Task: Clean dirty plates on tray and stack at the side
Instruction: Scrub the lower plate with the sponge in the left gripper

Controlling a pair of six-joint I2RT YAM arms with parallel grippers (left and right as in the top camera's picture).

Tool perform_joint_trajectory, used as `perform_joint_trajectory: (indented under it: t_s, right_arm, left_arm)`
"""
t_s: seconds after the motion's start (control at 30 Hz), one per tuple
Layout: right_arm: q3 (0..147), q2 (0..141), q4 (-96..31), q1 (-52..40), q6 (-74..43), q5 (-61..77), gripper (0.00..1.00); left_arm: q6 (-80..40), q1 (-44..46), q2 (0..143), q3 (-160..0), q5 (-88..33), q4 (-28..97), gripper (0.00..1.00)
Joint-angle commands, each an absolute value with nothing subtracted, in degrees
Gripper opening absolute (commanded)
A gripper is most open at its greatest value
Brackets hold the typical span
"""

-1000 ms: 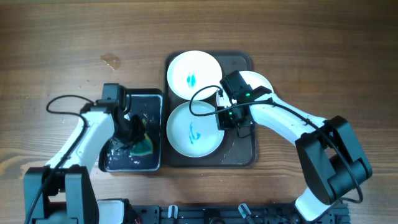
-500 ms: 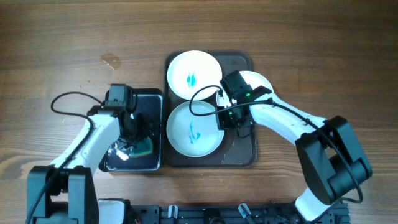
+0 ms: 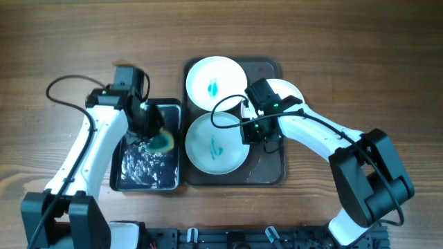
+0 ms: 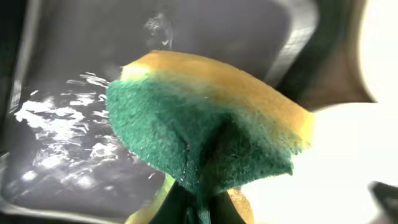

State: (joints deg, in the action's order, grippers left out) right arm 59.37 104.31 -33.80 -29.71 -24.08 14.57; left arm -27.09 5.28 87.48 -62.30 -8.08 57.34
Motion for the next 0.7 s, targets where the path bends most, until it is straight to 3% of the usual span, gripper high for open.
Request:
perform_joint_trajectory:
  t_s: [0.0,0.37,0.67]
  right_arm:
    - [59.55,105.65,-33.67,-27.83,-25.87,15.31,0.04]
    - [59.55,105.65,-33.47,-26.76,-25.54,16.8,0.04]
    - [59.55,105.65,-33.63,-26.81,-25.65,16.8,0.04]
  left_arm:
    - [-25.76,9.08,87.57,-63.75,-21.34,53.91,0.04]
    - [-40.95,27.68,98.28,-63.66,-17.3,40.34,0.04]
    - [-46.98,33.06,110.67,-63.66,-24.27,34.0,0.04]
